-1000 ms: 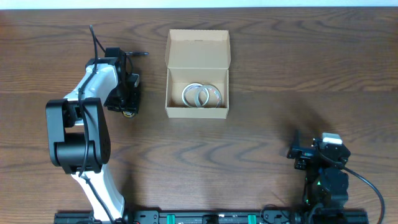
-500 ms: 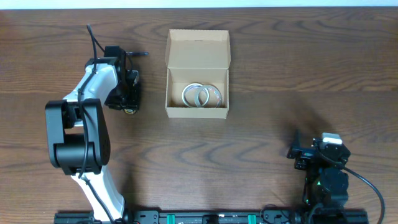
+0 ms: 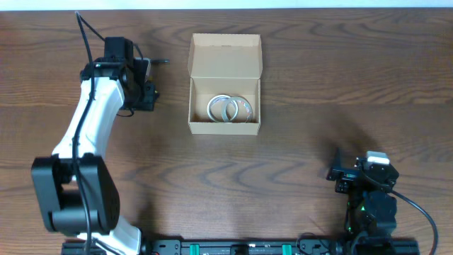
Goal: Pack container
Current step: 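Carry the correction-tape dispenser into the box and release it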
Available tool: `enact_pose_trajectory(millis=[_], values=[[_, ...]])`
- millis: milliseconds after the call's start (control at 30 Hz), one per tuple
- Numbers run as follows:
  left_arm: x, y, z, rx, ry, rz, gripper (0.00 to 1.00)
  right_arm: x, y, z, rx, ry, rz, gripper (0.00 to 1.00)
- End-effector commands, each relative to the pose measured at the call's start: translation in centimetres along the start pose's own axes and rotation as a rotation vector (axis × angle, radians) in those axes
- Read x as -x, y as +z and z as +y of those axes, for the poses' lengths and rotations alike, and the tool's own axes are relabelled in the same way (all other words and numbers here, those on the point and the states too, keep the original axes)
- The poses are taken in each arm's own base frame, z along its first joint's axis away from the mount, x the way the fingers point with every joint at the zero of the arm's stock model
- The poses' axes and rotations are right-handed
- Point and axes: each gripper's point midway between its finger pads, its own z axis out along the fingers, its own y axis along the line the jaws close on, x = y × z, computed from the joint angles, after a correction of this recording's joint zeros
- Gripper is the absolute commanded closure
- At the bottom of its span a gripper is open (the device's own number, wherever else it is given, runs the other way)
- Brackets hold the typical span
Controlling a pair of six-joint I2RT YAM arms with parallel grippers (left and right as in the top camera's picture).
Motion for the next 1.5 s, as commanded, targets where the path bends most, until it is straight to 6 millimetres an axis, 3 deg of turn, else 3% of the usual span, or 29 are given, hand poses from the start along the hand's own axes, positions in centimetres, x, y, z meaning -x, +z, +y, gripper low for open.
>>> enact_pose_trajectory(millis=[0, 267, 433, 667, 1067, 1233, 1333, 1367, 1467], values=[[1.0, -2.4, -2.1, -0.019, 0.034, -0.076, 0.57, -0.1, 0.0, -0.2, -0.009, 0.020, -0.001, 0.01], [1.9, -4.6, -8.7, -0.080, 0.154, -0.164, 0.57, -0.1, 0.0, -0.2, -0.008, 0.020, -0.001, 0.01], [1.5, -5.2, -15.1, -0.150, 0.256, -0.199, 0.56, -0.1, 0.0, -0.2, -0.009, 0.020, -0.001, 0.01], [-0.4, -3.3, -19.6, -0.187, 0.338, -0.139, 0.56, -0.1, 0.0, -0.2, -0.008, 0.020, -0.001, 0.01], [-1.4, 1.8, -20.6, -0.194, 0.324, -0.036, 0.56, -0.1, 0.0, -0.2, -0.009, 0.020, -0.001, 0.01], [-1.2, 2.6, -20.8, -0.194, 0.317, -0.036, 0.55, -0.1, 0.0, -0.2, -0.009, 0.020, -0.001, 0.01], [-1.2, 2.9, -20.8, -0.193, 0.317, -0.033, 0.50, -0.1, 0.0, -0.2, -0.008, 0.020, -0.001, 0.01], [-1.2, 3.0, -20.8, -0.192, 0.317, -0.032, 0.39, -0.1, 0.0, -0.2, -0.009, 0.020, -0.001, 0.01], [-0.8, 2.9, -20.9, -0.197, 0.317, -0.051, 0.39, -0.1, 0.0, -0.2, -0.008, 0.020, -0.001, 0.01]])
